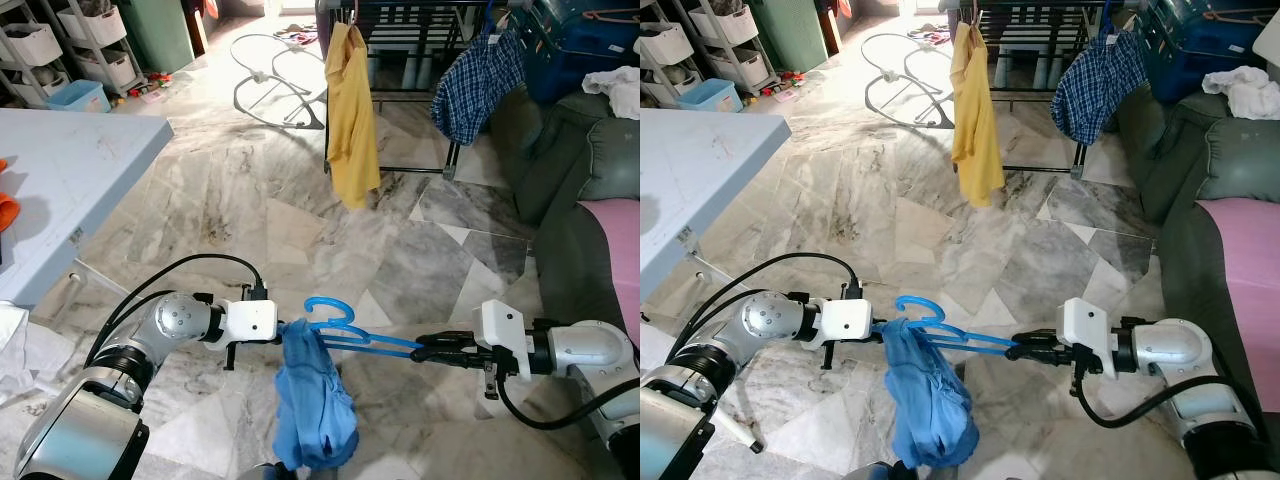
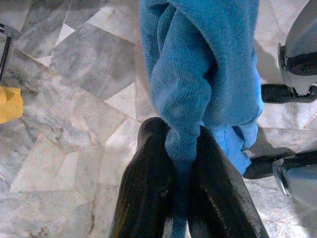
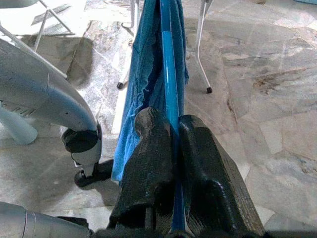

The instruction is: Hang hanger

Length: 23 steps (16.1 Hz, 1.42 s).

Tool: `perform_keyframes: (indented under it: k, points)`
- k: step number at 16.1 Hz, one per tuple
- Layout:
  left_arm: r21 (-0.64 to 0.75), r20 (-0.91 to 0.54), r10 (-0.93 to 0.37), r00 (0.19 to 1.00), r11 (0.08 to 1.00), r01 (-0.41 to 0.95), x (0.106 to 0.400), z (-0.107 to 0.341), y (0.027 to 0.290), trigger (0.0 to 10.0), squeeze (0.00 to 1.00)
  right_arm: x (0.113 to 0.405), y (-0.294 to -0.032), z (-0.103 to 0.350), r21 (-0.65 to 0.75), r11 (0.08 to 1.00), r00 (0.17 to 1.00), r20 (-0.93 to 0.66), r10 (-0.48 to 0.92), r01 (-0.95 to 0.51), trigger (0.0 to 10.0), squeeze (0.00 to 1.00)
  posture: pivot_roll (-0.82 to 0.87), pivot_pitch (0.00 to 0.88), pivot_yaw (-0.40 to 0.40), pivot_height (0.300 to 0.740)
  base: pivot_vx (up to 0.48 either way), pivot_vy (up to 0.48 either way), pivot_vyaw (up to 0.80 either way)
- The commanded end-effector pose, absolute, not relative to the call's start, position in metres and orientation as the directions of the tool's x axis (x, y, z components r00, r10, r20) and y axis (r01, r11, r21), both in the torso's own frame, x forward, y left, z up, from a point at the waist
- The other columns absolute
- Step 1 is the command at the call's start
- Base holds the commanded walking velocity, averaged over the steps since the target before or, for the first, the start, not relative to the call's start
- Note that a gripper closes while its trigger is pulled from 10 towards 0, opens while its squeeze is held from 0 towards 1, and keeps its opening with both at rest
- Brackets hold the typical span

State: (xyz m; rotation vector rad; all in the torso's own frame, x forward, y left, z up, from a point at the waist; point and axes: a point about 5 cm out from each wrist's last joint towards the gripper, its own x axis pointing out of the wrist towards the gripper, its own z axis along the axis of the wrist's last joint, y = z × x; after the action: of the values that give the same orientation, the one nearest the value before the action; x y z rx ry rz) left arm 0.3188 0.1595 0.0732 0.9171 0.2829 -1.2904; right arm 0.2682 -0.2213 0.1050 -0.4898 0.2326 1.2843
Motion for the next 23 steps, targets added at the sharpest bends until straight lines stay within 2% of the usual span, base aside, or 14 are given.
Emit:
perform_keyframes:
  k: [1,5,6,10,14,16,17,19,21,23]
  points:
    - [0.438,-0.626,-0.716,0.31,0.006,0.899,0.323,0.08,0.156,0.0,0.0,0.273,-0.213,0.108,-0.24,0.186,0.274,-0.419,0.866,-0.953,10.0,0.0,-0.26,0.093,0.085,0.74,0.0,0.0,0.0]
    - [0.42,-0.609,-0.698,0.377,0.12,0.9,0.329,0.088,0.175,0.0,0.0,0.282,-0.222,0.108,-0.261,0.28,0.371,-0.428,0.824,-0.924,10.0,0.0,-0.26,0.09,0.094,0.74,0.0,0.0,0.0]
    - [0.423,-0.608,-0.695,0.384,0.126,0.897,0.33,0.088,0.177,0.0,0.0,0.283,-0.223,0.109,-0.261,0.299,0.387,-0.422,0.82,-0.918,10.0,1.0,-0.26,0.089,0.094,0.74,0.0,0.0,0.0]
    - [0.415,-0.62,-0.677,0.397,0.147,0.898,0.326,0.082,0.184,0.0,0.0,0.287,-0.231,0.113,-0.287,0.306,0.409,-0.441,0.799,-0.908,10.0,1.0,-0.26,0.092,0.094,0.74,0.0,0.0,0.0]
    - [0.381,-0.6,-0.668,0.44,0.245,0.892,0.325,0.079,0.191,0.0,0.0,0.297,-0.241,0.124,-0.375,0.322,0.477,-0.466,0.746,-0.87,10.0,1.0,-0.26,0.091,0.086,0.74,0.0,0.0,0.0]
    - [0.392,-0.582,-0.624,0.521,0.346,0.852,0.328,0.081,0.206,0.0,0.0,0.307,-0.253,0.142,-0.437,0.386,0.568,-0.443,0.694,-0.813,10.0,1.0,-0.26,0.091,0.085,0.74,0.0,0.0,0.0]
    - [0.393,-0.576,-0.622,0.53,0.358,0.847,0.328,0.082,0.206,0.0,0.0,0.308,-0.253,0.144,-0.441,0.398,0.579,-0.433,0.691,-0.804,10.0,1.0,-0.26,0.091,0.085,0.74,0.0,0.0,0.0]
    - [0.416,-0.536,-0.621,0.572,0.395,0.819,0.335,0.091,0.209,0.0,0.0,0.312,-0.255,0.16,-0.441,0.521,0.666,-0.294,0.686,-0.731,10.0,1.0,-0.26,0.096,0.088,0.74,0.0,0.0,0.0]
    - [0.452,-0.497,-0.647,0.578,0.376,0.809,0.339,0.102,0.205,0.0,0.0,0.311,-0.252,0.156,-0.424,0.61,0.729,-0.213,0.651,-0.669,10.0,1.0,-0.25,0.102,0.094,0.74,0.0,0.0,0.0]
    - [0.492,-0.409,-0.719,0.562,0.344,0.799,0.345,0.12,0.192,0.0,0.0,0.306,-0.237,0.128,-0.333,0.708,0.78,-0.19,0.597,-0.623,10.0,1.0,-0.24,0.111,0.101,0.74,0.0,0.0,0.0]
